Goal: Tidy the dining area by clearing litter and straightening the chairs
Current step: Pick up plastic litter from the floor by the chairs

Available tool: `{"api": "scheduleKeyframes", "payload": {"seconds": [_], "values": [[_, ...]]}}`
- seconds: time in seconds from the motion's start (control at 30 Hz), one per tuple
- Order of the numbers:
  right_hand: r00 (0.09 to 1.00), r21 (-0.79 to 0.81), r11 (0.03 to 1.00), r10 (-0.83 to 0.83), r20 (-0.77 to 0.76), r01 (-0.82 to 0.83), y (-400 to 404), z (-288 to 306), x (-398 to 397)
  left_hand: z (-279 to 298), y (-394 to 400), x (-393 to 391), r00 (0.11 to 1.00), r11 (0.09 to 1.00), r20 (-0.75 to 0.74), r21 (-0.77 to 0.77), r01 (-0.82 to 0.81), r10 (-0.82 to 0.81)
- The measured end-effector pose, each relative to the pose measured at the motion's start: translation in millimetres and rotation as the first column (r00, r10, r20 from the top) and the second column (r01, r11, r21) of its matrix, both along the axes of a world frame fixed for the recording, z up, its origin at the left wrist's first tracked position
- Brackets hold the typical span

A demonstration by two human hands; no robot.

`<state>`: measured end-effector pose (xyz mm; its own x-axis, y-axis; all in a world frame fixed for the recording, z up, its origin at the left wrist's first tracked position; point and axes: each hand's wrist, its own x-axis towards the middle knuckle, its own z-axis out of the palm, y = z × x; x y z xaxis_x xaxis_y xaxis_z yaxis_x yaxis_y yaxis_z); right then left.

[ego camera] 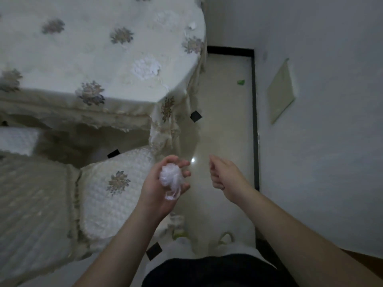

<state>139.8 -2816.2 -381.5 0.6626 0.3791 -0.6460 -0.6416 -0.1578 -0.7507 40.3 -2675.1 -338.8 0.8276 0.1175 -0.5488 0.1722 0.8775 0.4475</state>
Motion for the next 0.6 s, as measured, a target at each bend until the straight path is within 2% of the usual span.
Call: {"api": "scheduleKeyframes", "payload": {"seconds": [0.17, 0.27, 0.37, 0.6], "values": [[0.996, 0.113, 0.990, -0.082, 0.023, 0.079, 11, 41, -3, 15, 26, -20, 0.996, 1.000, 0.090, 0.024, 0.003, -0.006], [0.991, 0.121, 0.984, -0.136, 0.017, 0.133, 22, 50, 1, 18, 39, -22, 0.987, 1.000, 0.158, -0.013, -0.010, 0.011], [0.985, 0.144, 0.975, -0.172, -0.013, 0.172, 35, 58, 8, 27, 48, -12, 0.989, 1.000, 0.148, -0.006, -0.010, 0.011], [0.976, 0.328, 0.919, -0.199, -0.092, 0.219, 36, 90, 44, 49, 64, 36, 0.990, 1.000, 0.137, 0.016, -0.022, 0.019]]}}
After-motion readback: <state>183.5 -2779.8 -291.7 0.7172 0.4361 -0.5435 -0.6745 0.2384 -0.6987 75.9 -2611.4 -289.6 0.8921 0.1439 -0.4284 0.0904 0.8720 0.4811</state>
